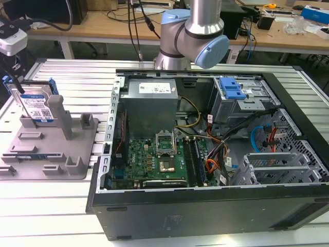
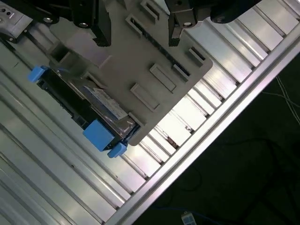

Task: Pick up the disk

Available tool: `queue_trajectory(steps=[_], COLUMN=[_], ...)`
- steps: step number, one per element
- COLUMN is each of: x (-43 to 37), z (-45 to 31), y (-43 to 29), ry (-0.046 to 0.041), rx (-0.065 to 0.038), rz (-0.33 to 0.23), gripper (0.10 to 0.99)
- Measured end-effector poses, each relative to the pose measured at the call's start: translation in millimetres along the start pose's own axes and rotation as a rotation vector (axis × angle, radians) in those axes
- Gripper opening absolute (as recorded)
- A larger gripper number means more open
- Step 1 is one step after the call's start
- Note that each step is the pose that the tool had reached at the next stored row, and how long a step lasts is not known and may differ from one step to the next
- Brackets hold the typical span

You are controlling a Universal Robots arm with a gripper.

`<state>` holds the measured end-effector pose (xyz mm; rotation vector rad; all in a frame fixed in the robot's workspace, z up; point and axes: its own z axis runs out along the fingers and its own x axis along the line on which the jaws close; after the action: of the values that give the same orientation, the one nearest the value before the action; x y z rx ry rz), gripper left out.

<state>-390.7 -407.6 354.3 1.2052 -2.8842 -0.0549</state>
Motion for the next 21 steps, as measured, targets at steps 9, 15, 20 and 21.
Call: queue_trajectory(steps=[9,15,20,21], x=[0.0,0.0,0.0,0.0], z=[1.0,1.7,2.7,2.9], y=[0.0,0.0,0.0,0.0], ry=[0.008,0.0127,0.0167,0.0154], rx=[0.0,0.001,0.005,0.009], rz=[-0.209,-0.341,-0.516,-0.539], gripper=[0.604,0.604,0.604,0.604])
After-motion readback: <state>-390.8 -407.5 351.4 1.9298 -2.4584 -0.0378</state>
